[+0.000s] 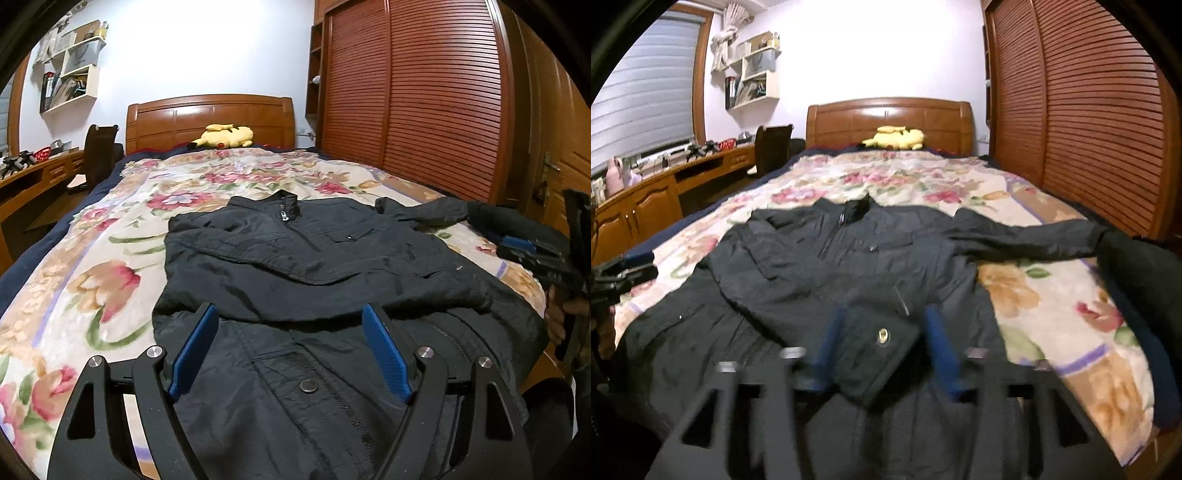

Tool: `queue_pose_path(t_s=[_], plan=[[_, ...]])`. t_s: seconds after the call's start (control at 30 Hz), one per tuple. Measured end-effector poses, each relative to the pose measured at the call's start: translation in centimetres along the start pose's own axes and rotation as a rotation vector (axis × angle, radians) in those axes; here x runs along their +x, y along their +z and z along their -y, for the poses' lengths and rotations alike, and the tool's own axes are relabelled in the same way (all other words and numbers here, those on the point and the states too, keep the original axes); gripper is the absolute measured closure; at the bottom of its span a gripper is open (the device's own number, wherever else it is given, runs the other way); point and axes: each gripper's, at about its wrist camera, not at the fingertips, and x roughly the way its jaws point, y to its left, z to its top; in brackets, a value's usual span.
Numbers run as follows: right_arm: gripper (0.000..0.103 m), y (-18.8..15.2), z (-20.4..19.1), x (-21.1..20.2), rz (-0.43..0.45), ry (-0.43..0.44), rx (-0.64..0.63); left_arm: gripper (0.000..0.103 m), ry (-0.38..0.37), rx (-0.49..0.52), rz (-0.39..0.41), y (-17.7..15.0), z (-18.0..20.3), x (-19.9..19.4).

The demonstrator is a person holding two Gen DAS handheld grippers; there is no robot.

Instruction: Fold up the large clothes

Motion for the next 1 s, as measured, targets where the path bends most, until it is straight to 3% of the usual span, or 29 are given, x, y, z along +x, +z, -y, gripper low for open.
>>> queue_pose_path(t_s=[0.1, 0.47, 0.67, 0.77, 0.83, 0.9, 0.97, 1.0], plan=[[0.041, 1.0, 0.3, 1.4, -0.023, -0.018, -0.018, 0.022, -0.003, 0.010, -0.003, 0.1, 0.7, 0.3], [0.041, 2.4, 1.9, 10.7, -0.257, -0.035, -0.037, 0.022, -0.020, 0.000, -0.012, 1.1, 2.4, 1.8], [0.041, 2.1, 2.9, 12.1, -0.317, 0.014, -0.035, 0.001, -0.011, 0.010, -0.003, 1.8, 3.3, 2.7], [0.041, 1.8, 3.2, 12.4, -0.329, 0.053, -0.036, 0.001, -0.011, 0.004, -0.003, 2.2, 3.4, 3.1], [0.048, 1.6, 3.2, 12.4, -0.339, 0.079, -0.053, 0.001, -0.017, 0.000, -0.005, 2.6, 3.6, 3.4], [0.062, 1.3, 3.1, 12.3, -0.345, 0.078, -0.081, 0.001, -0.022, -0.003, -0.009, 3.2, 3.7, 3.8], [0.082, 1.2, 3.3, 12.3, -0.349, 0.092, -0.099, 0.001, -0.026, -0.005, -0.013, 3.8, 4.0, 4.3], [0.085, 1.2, 3.3, 12.2, -0.345, 0.091, -0.107, 0.001, -0.030, -0.006, -0.013, 4.1, 4.1, 4.4]])
